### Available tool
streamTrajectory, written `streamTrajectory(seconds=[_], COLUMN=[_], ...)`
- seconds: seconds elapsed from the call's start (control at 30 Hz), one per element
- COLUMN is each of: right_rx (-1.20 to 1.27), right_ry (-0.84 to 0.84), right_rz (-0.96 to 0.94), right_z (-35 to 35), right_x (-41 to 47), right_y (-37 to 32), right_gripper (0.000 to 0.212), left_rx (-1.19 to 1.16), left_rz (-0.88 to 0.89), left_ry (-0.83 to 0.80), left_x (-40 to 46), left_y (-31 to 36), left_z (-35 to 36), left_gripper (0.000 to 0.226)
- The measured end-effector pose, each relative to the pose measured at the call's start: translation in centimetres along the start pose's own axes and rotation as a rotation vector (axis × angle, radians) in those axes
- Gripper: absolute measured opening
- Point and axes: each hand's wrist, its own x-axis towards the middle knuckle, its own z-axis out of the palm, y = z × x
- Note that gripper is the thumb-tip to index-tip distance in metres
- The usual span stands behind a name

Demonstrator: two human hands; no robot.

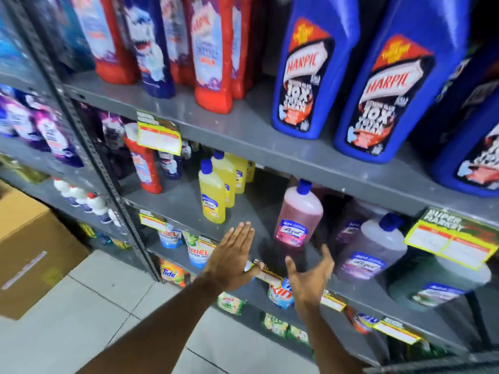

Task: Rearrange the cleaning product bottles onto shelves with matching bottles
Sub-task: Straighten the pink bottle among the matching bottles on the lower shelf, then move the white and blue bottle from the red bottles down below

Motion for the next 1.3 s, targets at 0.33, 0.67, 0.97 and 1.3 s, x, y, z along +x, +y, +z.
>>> streamTrajectory(seconds=[0.33, 0.67, 0.97, 1.3], right_rx=[0.033, 0.192, 0.222, 0.120], right_ry=[-0.292, -0.478, -0.370, -0.235], right_rz=[-0.361, -0.635, -0.720, -0.478], right_z=[-1.5, 1.6, 10.0, 18.6], right_x=[-5.0, -5.7, -3.4, 1.2], right_y=[-11.7, -29.2, -42.1, -48.7], right_gripper=[0.070, 0.055, 0.059, 0.070], left_rx=[0.113, 0.217, 0.291, 0.334], left_rz=[-0.120, -0.277, -0.286, -0.127], left_ry=[0.194, 0.328, 0.386, 0.288], left_x=[-8.6, -12.1, -9.3, -1.6], left_y=[-1.8, -8.1, -20.8, -32.3], left_z=[-14.3, -23.0, -29.5, -34.6], left_gripper=[0.088, 0.093, 0.093, 0.097])
